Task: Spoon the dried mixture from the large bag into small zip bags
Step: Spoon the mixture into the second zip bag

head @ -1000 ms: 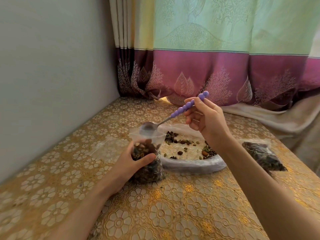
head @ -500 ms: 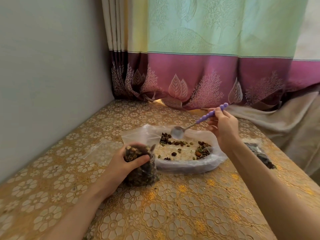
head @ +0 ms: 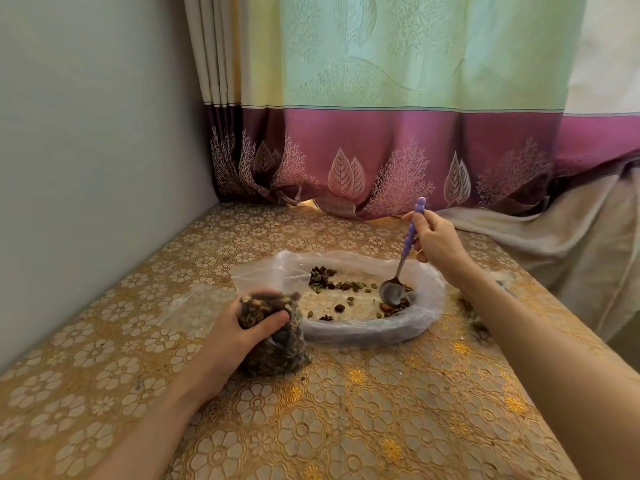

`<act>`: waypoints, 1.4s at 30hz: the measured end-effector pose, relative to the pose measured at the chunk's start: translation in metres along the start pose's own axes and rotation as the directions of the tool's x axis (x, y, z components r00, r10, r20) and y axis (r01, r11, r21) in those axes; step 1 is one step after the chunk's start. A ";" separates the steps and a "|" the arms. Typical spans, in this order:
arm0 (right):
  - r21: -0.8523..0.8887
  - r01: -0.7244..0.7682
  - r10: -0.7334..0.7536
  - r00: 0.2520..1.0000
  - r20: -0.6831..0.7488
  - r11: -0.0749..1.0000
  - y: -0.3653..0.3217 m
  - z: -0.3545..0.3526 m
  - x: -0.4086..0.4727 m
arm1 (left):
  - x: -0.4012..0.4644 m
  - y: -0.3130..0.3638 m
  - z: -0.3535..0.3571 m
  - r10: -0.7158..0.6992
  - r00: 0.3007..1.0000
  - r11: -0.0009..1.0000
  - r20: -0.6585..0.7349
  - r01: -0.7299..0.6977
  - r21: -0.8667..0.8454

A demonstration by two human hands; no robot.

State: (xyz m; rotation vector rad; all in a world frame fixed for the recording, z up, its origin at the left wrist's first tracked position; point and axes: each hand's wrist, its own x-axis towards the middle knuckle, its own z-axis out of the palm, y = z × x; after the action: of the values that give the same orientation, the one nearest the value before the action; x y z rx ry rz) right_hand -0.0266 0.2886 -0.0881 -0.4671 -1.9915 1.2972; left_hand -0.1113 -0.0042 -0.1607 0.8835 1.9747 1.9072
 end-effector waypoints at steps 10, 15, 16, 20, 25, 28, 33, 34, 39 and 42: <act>-0.073 -0.042 0.049 0.994 0.102 0.996 0.006 0.008 0.009 | 0.000 0.002 0.000 0.001 1.000 1.000 0.009 -0.001 0.020; -0.120 -0.122 0.140 0.978 0.155 0.985 0.009 0.014 0.010 | 0.001 0.002 0.001 -0.001 1.000 1.000 -0.003 0.001 0.016; -0.151 -0.142 0.168 0.970 0.176 0.978 0.009 0.015 0.010 | 0.001 0.002 0.001 0.003 1.000 1.000 -0.005 -0.003 0.021; -0.293 -0.192 0.262 0.940 0.220 0.937 0.010 0.017 0.011 | 0.002 0.001 0.001 0.006 1.000 0.999 -0.004 -0.006 0.031; -0.282 -0.285 0.346 0.918 0.195 0.916 0.011 0.016 0.010 | 0.001 0.000 0.000 0.013 1.000 1.000 0.000 -0.013 0.013; -0.240 -0.327 0.362 0.925 0.118 0.914 0.013 0.014 0.010 | 0.002 0.000 0.000 0.013 1.000 1.000 -0.003 -0.013 0.015; -0.087 -0.409 0.413 0.910 0.032 0.909 0.013 0.012 0.009 | 0.001 -0.001 0.000 0.016 1.000 0.999 0.000 -0.016 0.033; -0.053 -0.415 0.416 0.909 0.026 0.908 0.012 0.012 0.009 | 0.001 -0.001 -0.001 0.012 1.000 0.999 -0.001 -0.012 0.036; 0.091 -0.408 0.410 0.912 -0.005 0.908 0.002 0.016 0.011 | 0.002 -0.002 -0.001 0.002 1.000 0.999 -0.006 -0.002 0.044; 0.160 -0.370 0.376 0.927 -0.010 0.915 -0.011 0.021 0.015 | 0.001 -0.002 -0.001 -0.024 1.000 0.999 0.008 0.024 0.033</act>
State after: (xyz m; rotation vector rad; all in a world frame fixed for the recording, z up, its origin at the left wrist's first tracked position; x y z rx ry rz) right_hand -0.0511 0.2796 -0.0785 -0.8210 -1.8036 1.6469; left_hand -0.1131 -0.0045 -0.1619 0.8711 2.0084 1.8602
